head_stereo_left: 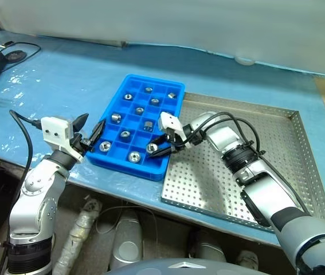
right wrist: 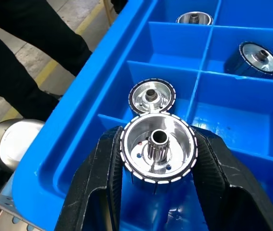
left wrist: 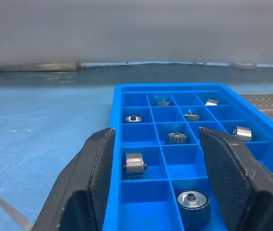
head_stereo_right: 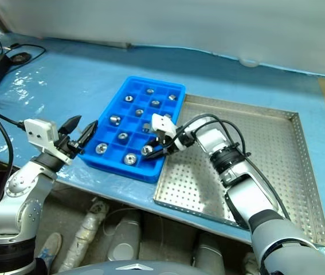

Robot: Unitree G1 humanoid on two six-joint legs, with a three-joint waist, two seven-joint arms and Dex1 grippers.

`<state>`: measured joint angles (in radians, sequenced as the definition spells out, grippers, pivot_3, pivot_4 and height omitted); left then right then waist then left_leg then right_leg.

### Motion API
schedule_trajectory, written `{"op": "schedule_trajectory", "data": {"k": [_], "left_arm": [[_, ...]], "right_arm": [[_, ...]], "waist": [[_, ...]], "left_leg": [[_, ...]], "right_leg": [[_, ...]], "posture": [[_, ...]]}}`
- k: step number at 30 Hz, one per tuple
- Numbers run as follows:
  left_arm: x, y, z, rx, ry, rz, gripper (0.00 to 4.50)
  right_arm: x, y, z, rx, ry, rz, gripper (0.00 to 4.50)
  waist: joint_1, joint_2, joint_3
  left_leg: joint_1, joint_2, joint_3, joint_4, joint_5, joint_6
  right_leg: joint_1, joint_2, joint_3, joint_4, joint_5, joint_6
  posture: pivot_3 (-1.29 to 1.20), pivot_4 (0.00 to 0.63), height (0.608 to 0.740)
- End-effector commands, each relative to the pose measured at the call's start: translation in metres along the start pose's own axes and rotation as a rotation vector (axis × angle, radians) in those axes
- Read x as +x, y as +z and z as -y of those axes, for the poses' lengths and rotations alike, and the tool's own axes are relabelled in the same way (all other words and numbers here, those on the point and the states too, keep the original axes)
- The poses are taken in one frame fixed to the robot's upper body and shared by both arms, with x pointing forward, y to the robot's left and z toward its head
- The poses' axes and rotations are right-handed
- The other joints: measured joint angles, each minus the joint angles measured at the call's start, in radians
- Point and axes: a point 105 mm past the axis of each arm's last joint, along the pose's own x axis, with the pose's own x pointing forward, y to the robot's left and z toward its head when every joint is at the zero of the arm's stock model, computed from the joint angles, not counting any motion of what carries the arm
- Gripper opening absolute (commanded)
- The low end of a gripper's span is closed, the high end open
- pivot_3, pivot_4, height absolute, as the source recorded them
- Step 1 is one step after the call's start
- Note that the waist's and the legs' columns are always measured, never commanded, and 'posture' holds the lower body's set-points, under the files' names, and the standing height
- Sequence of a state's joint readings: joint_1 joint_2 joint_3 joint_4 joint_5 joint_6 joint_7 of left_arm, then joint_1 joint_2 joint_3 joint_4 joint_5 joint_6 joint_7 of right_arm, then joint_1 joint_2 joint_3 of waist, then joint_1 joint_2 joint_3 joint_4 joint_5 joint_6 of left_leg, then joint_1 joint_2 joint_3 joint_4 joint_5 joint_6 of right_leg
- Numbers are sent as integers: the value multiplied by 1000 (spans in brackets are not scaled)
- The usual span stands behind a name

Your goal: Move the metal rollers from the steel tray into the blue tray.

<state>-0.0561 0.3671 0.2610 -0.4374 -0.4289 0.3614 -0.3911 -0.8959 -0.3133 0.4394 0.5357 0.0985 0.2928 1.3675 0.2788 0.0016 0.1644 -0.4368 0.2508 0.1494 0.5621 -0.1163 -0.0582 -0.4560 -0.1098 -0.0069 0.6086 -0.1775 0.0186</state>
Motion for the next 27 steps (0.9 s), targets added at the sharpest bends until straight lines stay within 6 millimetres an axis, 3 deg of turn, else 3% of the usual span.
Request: {"op": "schedule_trajectory", "data": {"k": [1, 2, 10, 11, 20, 27], "left_arm": [[5, 8, 6, 18, -42, 23, 2897], [6, 7, 6, 15, -48, 21, 2897], [20, 5, 14, 1, -111, 23, 2897], [22, 5, 15, 0, -118, 24, 2897], [28, 8, 26, -5, -174, 36, 2897], [37, 3, 45, -2, -274, 22, 2897]], "right_arm": [[-1, -6, -5, 6, 10, -16, 1634], [-3, -7, -6, 8, 12, -15, 1634], [-13, -11, -6, 46, -51, 7, 4359], [-14, -11, -4, 48, -69, 10, 4470], [-21, 13, 13, 27, -183, 118, 4470], [-48, 27, 31, 104, -378, 332, 4470]], "waist": [[5, 0, 0], [6, 0, 0], [10, 0, 0], [8, 0, 0], [-1, 0, 0], [-29, 0, 0]], "left_leg": [[0, 0, 0, 0, 0, 0], [1, 0, 0, 0, 0, 0], [1, 0, 0, 1, 0, 0], [1, 0, 0, 1, 0, 0], [3, -1, 0, 1, 0, -1], [2, -1, 0, 2, 1, -2]], "right_leg": [[0, 0, 0, 0, 0, 0], [0, 0, 0, 0, 0, 0], [1, 0, 0, 1, 0, 0], [2, 0, 1, 1, 0, 0], [1, 0, 2, 3, 0, 0], [0, 0, 2, 6, 0, 0]], "posture": [[454, 150, 740], [445, 150, 740], [383, 150, 740], [383, 150, 740], [358, 150, 740], [312, 150, 740]]}}
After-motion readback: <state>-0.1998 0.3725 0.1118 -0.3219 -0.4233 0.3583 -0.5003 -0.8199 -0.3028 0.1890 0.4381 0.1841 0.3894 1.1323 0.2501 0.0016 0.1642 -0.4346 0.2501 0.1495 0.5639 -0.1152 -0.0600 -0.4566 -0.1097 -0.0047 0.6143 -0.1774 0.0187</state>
